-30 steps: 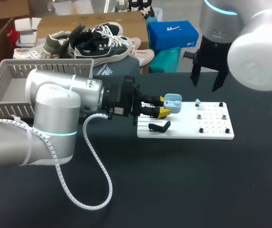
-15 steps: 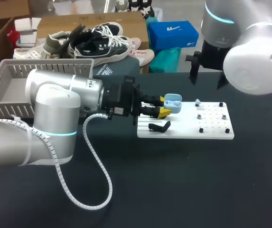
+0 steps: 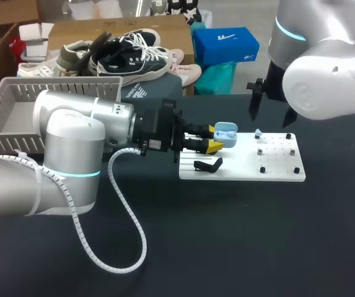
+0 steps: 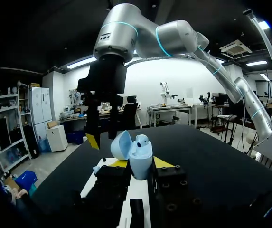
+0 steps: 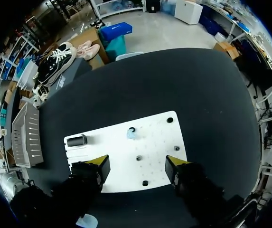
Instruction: Pick up each earbud case from the left stands, insert the matching earbuds, close the lid, and place the case in the box.
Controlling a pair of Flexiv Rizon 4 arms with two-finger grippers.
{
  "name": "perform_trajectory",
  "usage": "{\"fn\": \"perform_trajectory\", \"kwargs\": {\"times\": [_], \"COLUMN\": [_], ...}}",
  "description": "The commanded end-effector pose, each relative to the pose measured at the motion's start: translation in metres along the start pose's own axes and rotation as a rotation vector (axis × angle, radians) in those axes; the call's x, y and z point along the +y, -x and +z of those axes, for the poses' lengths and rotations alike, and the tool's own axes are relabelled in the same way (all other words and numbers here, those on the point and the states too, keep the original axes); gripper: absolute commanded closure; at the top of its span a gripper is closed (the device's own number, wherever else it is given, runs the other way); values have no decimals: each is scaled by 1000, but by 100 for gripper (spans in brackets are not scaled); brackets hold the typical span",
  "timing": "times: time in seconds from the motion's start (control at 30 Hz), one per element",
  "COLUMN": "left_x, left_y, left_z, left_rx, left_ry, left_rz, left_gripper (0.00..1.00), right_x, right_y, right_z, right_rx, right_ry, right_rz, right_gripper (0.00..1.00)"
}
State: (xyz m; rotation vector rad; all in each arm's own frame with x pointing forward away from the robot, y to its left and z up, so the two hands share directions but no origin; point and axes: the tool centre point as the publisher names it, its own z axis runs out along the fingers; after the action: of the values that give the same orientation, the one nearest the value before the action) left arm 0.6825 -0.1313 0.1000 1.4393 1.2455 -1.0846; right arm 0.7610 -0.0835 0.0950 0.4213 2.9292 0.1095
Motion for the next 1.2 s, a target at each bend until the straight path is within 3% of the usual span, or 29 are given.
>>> {"fn": "perform_trajectory", "kwargs": {"times": [0.03,0.1,0.17,0.37,0.6,0.9,1.2], "left_x": [-1,-1,-1,-1,-1,-1,-1], "left_y": [0,0,0,0,0,0,0], "left_z": [0,0,0,0,0,0,0], "left_rx": [-1,-1,-1,-1,-1,-1,-1], "left_ry": [5,5,5,5,5,5,5], "left_rz": [1,1,1,1,1,1,1], "left_gripper": [100,100,100,100,100,100,100], "right_x": [5,3,1,-1,3,5,10], "right_y": [9,12,14,14,16,19,18], "right_z": [16,23,30,45,56,63,69], "right_rx": [22,32,39,61,76,110,132], "right_ry": [-8,-5,-1,8,25,52,65], "right_rz": [5,21,34,49,37,32,14], "right_gripper": [31,45,50,50,42,50,51]}}
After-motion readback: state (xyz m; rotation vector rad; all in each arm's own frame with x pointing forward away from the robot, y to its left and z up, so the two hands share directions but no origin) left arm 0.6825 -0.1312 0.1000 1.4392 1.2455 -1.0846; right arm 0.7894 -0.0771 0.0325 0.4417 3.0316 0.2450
